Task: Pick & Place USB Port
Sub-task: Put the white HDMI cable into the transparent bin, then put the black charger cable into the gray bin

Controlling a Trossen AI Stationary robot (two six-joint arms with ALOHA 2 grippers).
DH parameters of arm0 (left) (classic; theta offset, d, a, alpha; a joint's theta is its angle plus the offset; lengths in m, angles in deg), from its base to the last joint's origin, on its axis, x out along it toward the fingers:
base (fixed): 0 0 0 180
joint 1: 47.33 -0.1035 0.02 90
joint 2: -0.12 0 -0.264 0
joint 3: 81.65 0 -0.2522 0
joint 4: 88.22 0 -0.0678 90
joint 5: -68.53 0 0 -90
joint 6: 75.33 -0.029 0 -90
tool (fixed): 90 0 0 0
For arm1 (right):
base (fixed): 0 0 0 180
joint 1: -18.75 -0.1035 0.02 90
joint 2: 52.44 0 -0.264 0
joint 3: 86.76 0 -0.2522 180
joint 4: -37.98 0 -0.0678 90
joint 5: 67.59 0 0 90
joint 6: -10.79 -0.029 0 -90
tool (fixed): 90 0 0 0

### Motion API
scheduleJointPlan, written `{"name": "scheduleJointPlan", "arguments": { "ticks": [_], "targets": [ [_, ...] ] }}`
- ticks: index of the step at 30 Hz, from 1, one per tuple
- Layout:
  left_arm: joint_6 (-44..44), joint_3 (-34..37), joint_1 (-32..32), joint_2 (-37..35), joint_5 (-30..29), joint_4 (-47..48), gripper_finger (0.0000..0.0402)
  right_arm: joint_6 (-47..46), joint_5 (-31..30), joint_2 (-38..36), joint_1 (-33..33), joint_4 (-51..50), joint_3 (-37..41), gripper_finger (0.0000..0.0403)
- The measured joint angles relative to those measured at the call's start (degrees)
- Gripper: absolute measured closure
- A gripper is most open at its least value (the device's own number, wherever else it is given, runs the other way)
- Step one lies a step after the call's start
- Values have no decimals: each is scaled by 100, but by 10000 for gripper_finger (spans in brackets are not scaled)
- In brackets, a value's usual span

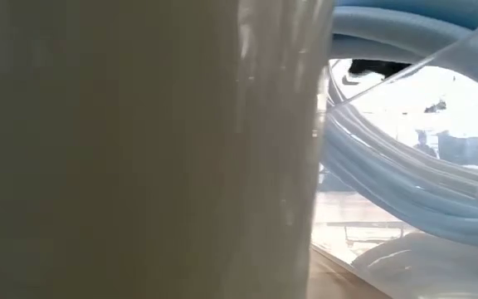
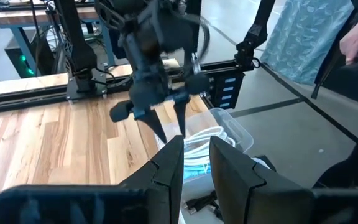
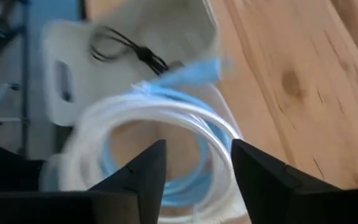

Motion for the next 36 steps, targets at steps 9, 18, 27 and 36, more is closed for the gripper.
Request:
{"name": "scheduleJointPlan", "arguments": {
  "ticks": [9, 18, 27, 36],
  "targets": [
    [-179, -6, -10, -76, -443, 54, 326, 851, 6, -841, 104, 1499, -2, 208],
    [345, -9, -13, -533, -1929, 1236, 326, 2477, -503, -1841, 103, 2824, -7, 207],
    [2222, -9, -13, -796, -2033, 2890, 325, 3262, -720, -2301, 402, 2446, -7, 205],
    [2726, -9, -13, -796, -1920, 3611, 323, 3573, -162, -2299, 843, 1778, -7, 205]
  ]
}}
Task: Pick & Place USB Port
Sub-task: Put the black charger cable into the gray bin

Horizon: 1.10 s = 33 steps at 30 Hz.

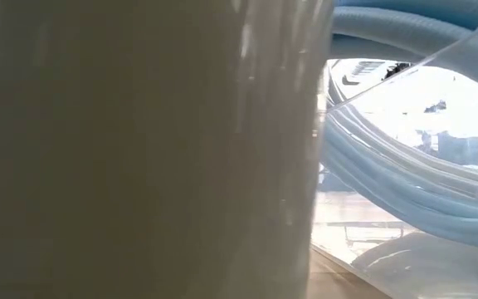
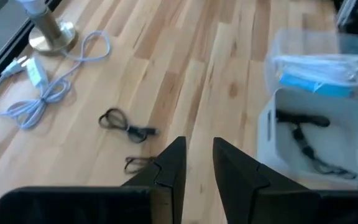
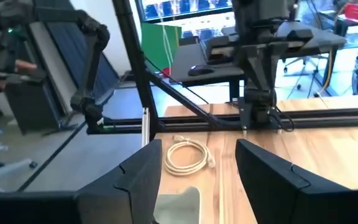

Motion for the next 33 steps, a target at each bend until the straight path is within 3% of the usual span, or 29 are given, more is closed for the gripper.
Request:
{"name": "scheduleJointPlan", "arguments": {
  "ticks": [5, 13, 22, 28, 33],
  "targets": [
    [588, 2, -177, 0, -114, 577, 283, 329, 410, 0, 135, 6, 0, 205],
    [769, 2, -721, 242, -21, 600, 189, 612, 918, -6, 197, -155, 0, 205],
    [2135, 9, -1528, 1219, 1070, 638, 170, 1229, 897, -364, 297, -466, 0, 205],
    [2089, 11, -1971, 2130, 2355, 744, 170, 1230, 641, -658, 335, -583, 0, 206],
    [1516, 11, -2365, 2898, 3165, 691, 170, 1187, 633, -816, 301, -595, 0, 206]
  ]
}}
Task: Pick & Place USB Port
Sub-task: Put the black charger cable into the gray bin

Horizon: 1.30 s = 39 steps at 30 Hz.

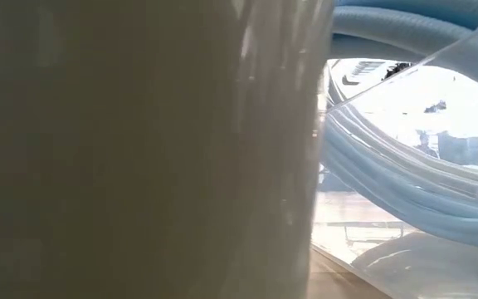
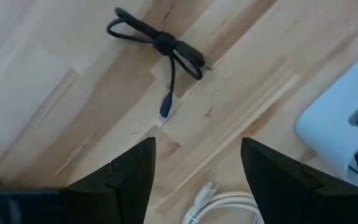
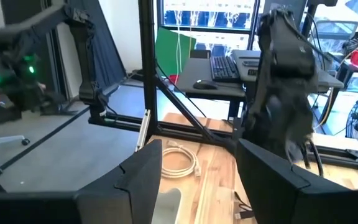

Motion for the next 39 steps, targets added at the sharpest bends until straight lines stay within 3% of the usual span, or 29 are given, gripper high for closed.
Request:
{"name": "scheduleJointPlan", "arguments": {
  "ticks": [7, 15, 34, 39],
  "targets": [
    [-343, 0, -459, 742, 329, -107, 170, 2, -35, -30, -117, -4, 0, 206],
    [-647, -2, -735, 1130, 463, -915, 170, 2, -291, -30, -257, -12, 0, 206],
    [-780, 1, -745, 1209, 482, -848, 170, 0, -466, -28, -499, -19, 0, 205],
    [-649, 325, -745, 1209, 712, -981, 170, -4, -435, -28, -501, -21, 0, 205]
  ]
}}
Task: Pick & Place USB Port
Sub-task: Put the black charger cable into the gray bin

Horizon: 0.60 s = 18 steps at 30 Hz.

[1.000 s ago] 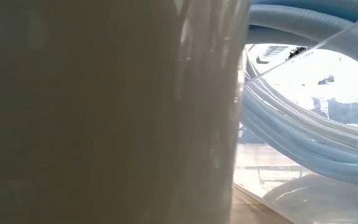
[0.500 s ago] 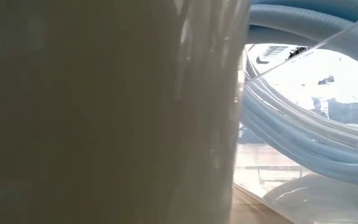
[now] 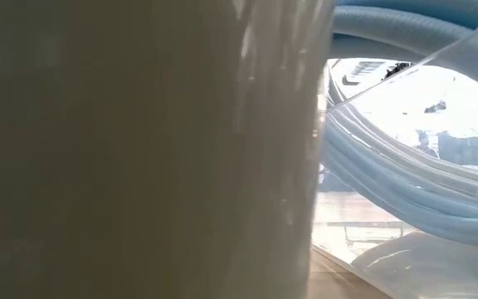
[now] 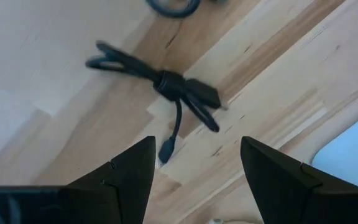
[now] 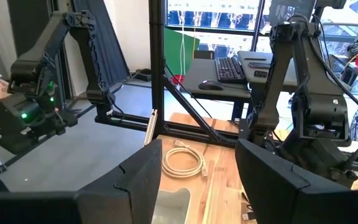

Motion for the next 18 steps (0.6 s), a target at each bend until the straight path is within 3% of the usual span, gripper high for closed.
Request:
{"name": "scheduleJointPlan", "arguments": {
  "ticks": [12, 18],
  "targets": [
    [193, 494, 2, 2, 137, -1029, 170, 32, -20, 0, -99, 2, 0, 206],
    [32, 496, 2, 2, -507, -1018, 171, 12, -31, 0, -99, 2, 0, 206]
  ]
}}
